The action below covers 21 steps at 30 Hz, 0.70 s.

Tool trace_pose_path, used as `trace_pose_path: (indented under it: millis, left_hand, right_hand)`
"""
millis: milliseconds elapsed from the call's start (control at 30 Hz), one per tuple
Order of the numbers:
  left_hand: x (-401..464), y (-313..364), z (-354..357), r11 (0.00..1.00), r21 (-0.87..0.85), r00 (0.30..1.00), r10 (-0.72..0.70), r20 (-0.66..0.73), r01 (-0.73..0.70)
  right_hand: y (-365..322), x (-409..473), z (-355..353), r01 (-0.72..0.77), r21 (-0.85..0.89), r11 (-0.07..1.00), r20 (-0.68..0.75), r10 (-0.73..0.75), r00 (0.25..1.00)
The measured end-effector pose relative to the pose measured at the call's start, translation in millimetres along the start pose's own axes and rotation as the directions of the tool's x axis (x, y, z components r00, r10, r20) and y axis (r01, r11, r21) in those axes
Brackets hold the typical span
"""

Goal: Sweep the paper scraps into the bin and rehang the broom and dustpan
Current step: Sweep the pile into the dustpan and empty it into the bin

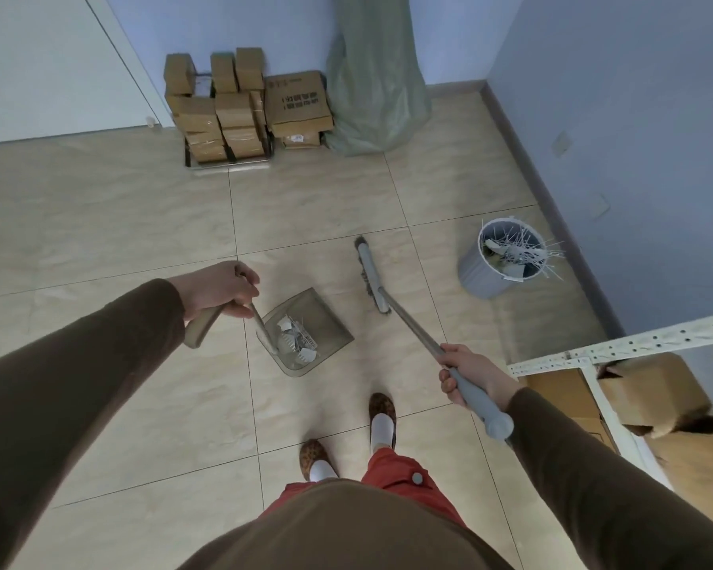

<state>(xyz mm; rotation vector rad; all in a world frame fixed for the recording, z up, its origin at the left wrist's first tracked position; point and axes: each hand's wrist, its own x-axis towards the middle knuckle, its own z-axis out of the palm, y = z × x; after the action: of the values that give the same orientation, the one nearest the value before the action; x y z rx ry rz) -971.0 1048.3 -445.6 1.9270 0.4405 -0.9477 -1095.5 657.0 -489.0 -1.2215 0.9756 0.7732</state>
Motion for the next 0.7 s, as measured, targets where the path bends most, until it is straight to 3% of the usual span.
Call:
trace_pose_path:
  millis: [200,333,500,700]
  left_hand:
    - [-20.1,75.2,18.4,0.96,0.162,0.973,0.218,0.072,-0.227]
    - [-29.5,117.7,44.5,0.861,0.326,0.919,0.386,0.083,-0.391]
    - [-40.7,151.8,81.1,0.612,0.576,0.791,0.603,0.103,-0.542]
    - [-36.3,159.1,126.4,0.313,0.692,0.617,0.749,0.241,-0.65]
  right_hand:
    - [-1.7,-4.2,-40.5,-0.127,0.228,0.965,0.012,0.128,0.992]
    - [1.7,-16.8,-58.0,-0.118,0.344,0.932,-0.002,0.126,0.992]
    - [13.3,-23.2,-78.8,-0.105,0.408,0.907,-0.024,0.125,0.992]
    - [19.0,-33.8,-97.4,-0.095,0.503,0.859,-0.009,0.115,0.993]
